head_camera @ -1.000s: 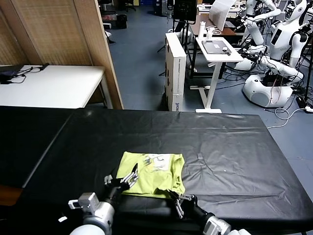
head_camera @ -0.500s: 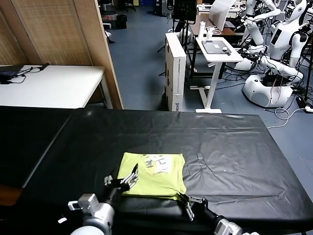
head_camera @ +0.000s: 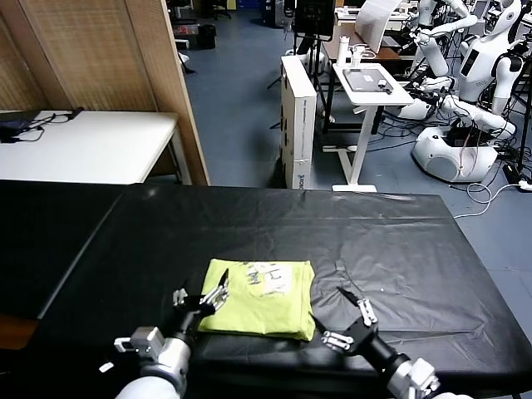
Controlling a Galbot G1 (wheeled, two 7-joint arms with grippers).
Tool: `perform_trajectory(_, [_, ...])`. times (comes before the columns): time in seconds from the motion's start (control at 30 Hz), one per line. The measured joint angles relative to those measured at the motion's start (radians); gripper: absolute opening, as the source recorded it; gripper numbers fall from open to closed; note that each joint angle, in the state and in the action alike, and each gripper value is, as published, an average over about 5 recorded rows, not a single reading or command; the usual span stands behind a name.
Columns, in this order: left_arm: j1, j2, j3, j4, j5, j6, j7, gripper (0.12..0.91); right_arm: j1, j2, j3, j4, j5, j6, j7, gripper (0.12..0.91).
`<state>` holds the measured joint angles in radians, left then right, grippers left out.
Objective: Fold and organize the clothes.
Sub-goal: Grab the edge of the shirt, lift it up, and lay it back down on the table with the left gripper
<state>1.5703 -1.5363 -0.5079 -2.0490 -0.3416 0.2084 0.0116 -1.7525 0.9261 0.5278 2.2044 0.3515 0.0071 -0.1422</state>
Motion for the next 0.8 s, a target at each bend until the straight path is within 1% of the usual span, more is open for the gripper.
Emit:
perform_trajectory(0.1, [-0.003, -0.007, -0.003, 0.034, -0.016, -0.018, 0.002, 0.907, -0.020, 0.019, 0.036, 0.015, 0.033, -0.005, 0.035, 0.907])
perform_trajectory(0.2, [-0.006, -0.014, -0.006, 0.061, -0.022, -0.038, 0.005, 0.907, -0.033, 0.039, 0.054, 0.033, 0.053, -0.014, 0.052, 0.907])
perform_trajectory(0.37, [-0.005, -0.016, -0.009, 0.088, -0.031, -0.047, 0.008, 0.907, -0.058, 0.059, 0.068, 0.067, 0.054, -0.018, 0.051, 0.907])
perform_trajectory(0.7, [-0.006, -0.021, -0.002, 0.096, -0.041, -0.045, 0.013, 0.903, -0.072, 0.069, 0.076, 0.096, 0.047, -0.021, 0.047, 0.907])
perform_trajectory(0.8, [-0.007, -0.023, 0.002, 0.095, -0.050, -0.039, 0.012, 0.862, -0.069, 0.071, 0.071, 0.095, 0.039, -0.022, 0.047, 0.907])
